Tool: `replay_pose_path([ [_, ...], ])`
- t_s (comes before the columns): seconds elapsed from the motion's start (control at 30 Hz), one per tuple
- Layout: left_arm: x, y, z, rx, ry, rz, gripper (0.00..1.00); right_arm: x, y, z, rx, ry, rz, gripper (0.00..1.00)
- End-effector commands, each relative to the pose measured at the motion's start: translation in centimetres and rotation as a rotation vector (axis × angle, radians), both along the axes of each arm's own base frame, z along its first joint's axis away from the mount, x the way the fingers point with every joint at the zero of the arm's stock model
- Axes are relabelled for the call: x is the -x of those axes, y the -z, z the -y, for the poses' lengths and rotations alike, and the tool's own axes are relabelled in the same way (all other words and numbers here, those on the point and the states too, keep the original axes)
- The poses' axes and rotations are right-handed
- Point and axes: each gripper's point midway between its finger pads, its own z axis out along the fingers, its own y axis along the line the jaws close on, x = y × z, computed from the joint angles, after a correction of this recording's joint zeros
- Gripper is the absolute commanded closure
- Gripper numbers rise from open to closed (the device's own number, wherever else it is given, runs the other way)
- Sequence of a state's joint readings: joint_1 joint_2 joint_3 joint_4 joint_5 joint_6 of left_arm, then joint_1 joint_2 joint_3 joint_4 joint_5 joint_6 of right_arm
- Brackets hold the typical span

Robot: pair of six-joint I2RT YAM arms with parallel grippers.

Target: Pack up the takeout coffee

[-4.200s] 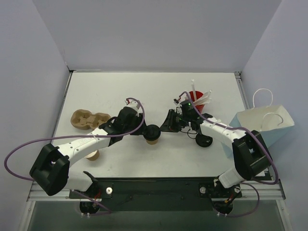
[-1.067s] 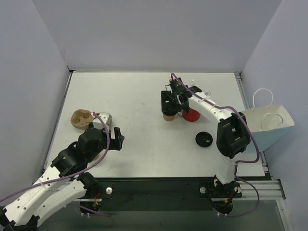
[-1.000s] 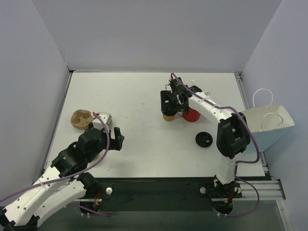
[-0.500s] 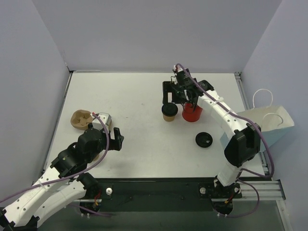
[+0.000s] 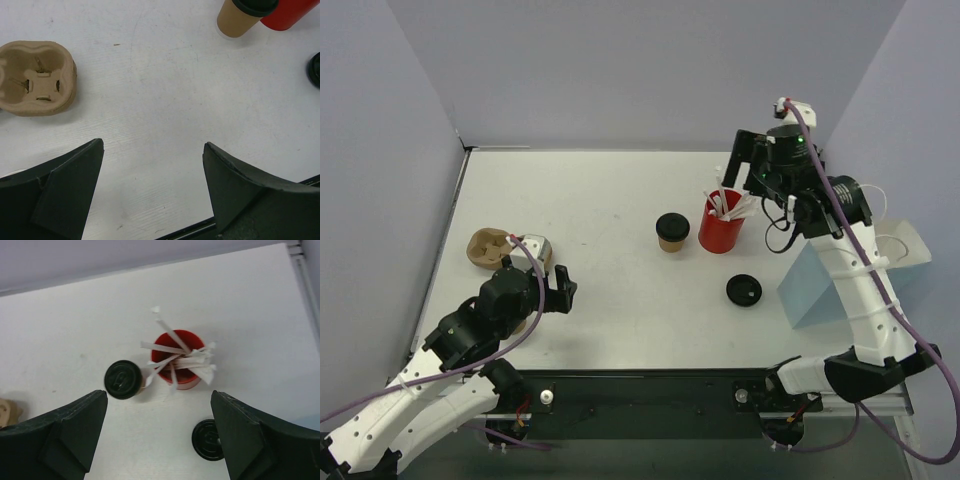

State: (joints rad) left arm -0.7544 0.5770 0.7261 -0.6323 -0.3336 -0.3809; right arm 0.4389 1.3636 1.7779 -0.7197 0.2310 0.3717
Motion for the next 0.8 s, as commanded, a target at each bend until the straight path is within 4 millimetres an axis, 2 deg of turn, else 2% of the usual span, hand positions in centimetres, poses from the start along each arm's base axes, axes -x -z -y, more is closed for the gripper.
replay_pose_path([
  [0.0,-0.2,-1.3,0.4,0.025,0.01,0.034,0.1,2.5,0.7,9.1,0.091,0.318,-0.06,0.12],
  [0.07,-0.2,-1.2,0.4,0.023,0.01,0.032,0.1,3.6,0.7,10.8,0.076,0.367,-0.066,0.13],
  [0.1,-0.2,-1.1,0.4,0.022,0.013,0.029,0.1,4.1,0.8,12.5,0.074,0.412,-0.079,0.13],
  [0.27,0.0,-1.3,0.6,0.034,0.027,0.027,0.1,6.2,1.1,16.6,0.061,0.556,-0.105,0.15],
  [0.4,0.3,-2.1,0.6,0.067,0.035,0.057,0.1,7.5,3.3,18.9,0.014,0.647,-0.178,0.17],
  [0.43,0.5,-2.3,0.4,0.079,0.033,0.069,0.1,7.8,4.5,19.6,0.008,0.673,-0.211,0.17],
  [0.57,0.7,-2.6,0.3,0.101,0.034,0.085,0.1,7.6,6.6,20.9,-0.022,0.717,-0.27,0.19],
  [0.63,0.7,-2.5,0.4,0.098,0.039,0.081,0.1,7.1,6.9,21.2,-0.036,0.729,-0.259,0.2],
  [0.77,0.7,-2.3,0.6,0.085,0.049,0.072,0.1,5.9,9.2,21.8,-0.072,0.737,-0.316,0.25],
])
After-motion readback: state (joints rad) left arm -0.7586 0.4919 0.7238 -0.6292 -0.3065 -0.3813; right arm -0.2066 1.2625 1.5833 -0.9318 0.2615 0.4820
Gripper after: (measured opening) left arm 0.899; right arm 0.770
